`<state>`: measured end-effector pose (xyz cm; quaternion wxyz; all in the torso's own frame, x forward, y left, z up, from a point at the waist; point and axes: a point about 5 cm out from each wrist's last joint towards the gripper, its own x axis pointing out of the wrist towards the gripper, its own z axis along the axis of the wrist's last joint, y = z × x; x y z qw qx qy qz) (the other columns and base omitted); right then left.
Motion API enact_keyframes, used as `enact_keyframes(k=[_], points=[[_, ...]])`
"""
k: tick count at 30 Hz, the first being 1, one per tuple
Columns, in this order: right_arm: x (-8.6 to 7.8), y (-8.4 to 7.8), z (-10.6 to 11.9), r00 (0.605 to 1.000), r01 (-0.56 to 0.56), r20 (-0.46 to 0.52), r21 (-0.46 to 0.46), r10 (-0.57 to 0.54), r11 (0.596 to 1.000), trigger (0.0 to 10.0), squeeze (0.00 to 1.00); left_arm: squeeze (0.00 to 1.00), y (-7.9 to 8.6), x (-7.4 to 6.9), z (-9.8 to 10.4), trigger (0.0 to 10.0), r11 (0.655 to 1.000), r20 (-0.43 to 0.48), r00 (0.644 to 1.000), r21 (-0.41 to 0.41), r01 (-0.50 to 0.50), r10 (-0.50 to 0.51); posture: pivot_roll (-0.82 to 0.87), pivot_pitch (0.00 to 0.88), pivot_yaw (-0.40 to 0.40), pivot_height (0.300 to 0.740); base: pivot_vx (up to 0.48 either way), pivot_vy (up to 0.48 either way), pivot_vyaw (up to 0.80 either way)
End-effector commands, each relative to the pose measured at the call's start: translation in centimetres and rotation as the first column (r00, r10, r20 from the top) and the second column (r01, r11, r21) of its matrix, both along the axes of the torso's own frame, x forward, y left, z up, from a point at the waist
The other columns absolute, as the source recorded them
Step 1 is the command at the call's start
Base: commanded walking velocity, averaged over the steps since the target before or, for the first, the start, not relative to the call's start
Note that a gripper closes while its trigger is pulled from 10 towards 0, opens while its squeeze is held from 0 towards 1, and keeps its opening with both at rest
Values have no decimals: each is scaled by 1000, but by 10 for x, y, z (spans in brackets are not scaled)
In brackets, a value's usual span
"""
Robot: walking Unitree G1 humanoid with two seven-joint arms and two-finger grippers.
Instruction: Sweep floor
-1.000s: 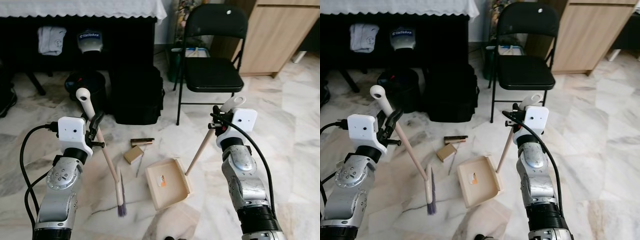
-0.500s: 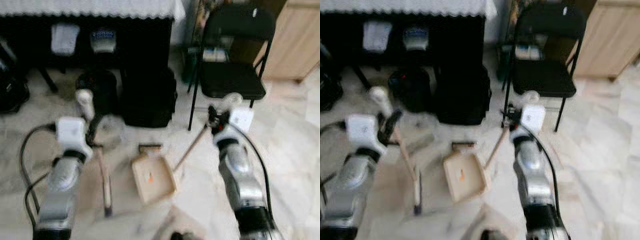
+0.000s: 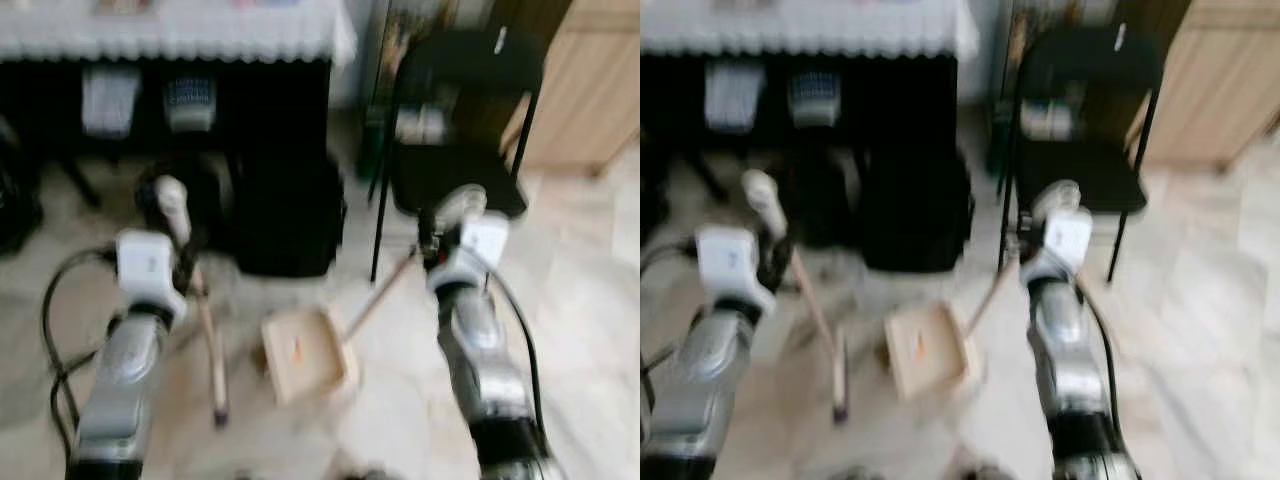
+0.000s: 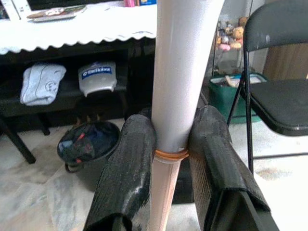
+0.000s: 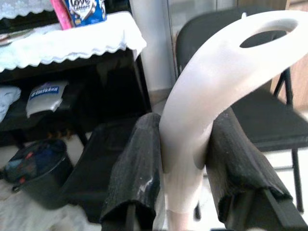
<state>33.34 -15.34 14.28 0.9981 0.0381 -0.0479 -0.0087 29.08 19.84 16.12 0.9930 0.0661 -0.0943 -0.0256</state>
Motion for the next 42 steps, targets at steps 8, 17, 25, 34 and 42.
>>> enact_keyframes(k=[8,17,25,34,42], points=[[-1,-3,12,998,16,62,-22,-15,1000,10000,0,0,7,0,9,10000,999,43,999,28,-20,19,-78,170,-23,740,250,0,0],[-2,-5,8,998,26,54,-29,-24,999,10000,0,0,11,-2,9,10000,999,50,998,35,-33,31,-76,172,-21,740,0,0,0],[-8,-10,-1,998,43,36,-46,-42,998,10000,0,0,15,-3,8,10000,998,48,998,45,-48,45,-79,179,-20,740,0,0,0],[-13,-12,-6,997,67,41,-97,-63,993,10000,0,0,21,-5,2,10000,995,33,997,71,-75,73,-75,193,-18,740,0,0,0],[-18,-20,-15,993,118,23,-112,-116,987,10000,0,0,22,-7,-2,10000,994,21,997,76,-78,77,-78,204,-10,740,0,0,0]])
